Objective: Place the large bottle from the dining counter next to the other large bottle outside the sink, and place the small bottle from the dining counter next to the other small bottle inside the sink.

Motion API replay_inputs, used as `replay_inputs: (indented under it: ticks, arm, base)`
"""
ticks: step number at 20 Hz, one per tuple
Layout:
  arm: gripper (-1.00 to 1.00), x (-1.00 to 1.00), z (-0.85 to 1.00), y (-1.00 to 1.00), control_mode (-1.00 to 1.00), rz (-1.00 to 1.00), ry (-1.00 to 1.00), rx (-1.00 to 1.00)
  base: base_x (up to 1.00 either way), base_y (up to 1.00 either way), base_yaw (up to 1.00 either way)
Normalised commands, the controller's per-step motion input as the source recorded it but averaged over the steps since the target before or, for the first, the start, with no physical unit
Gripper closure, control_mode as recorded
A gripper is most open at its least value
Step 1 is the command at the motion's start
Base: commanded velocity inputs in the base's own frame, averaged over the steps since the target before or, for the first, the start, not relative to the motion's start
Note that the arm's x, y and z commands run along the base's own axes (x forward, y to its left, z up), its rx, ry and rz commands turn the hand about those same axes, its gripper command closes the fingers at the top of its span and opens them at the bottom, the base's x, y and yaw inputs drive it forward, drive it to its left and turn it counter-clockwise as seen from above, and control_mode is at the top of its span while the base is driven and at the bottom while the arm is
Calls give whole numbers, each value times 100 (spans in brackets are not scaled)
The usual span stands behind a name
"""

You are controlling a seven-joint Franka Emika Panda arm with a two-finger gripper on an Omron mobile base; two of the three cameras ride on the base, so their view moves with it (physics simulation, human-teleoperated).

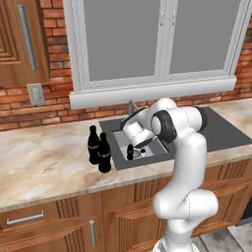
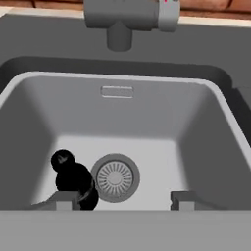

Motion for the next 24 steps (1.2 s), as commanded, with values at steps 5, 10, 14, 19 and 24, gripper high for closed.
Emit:
replay_inputs:
  ticks: [5, 10, 14, 19, 24]
  arm:
    - [-100, -25, -8, -4, -100, 0, -9, 0]
    - [-100, -51, 3, -6, -100, 0, -17, 0]
    - [-100, -71, 12, -12, -100, 1, -20, 0]
    - [-100, -62, 10, -21, -100, 0, -16, 0]
    - [-100, -69, 8, -32, -100, 0, -13, 0]
  base:
    - [0, 0, 0]
    - [0, 0, 0]
    - [0, 0, 0]
    - [0, 0, 0]
    - [0, 0, 0]
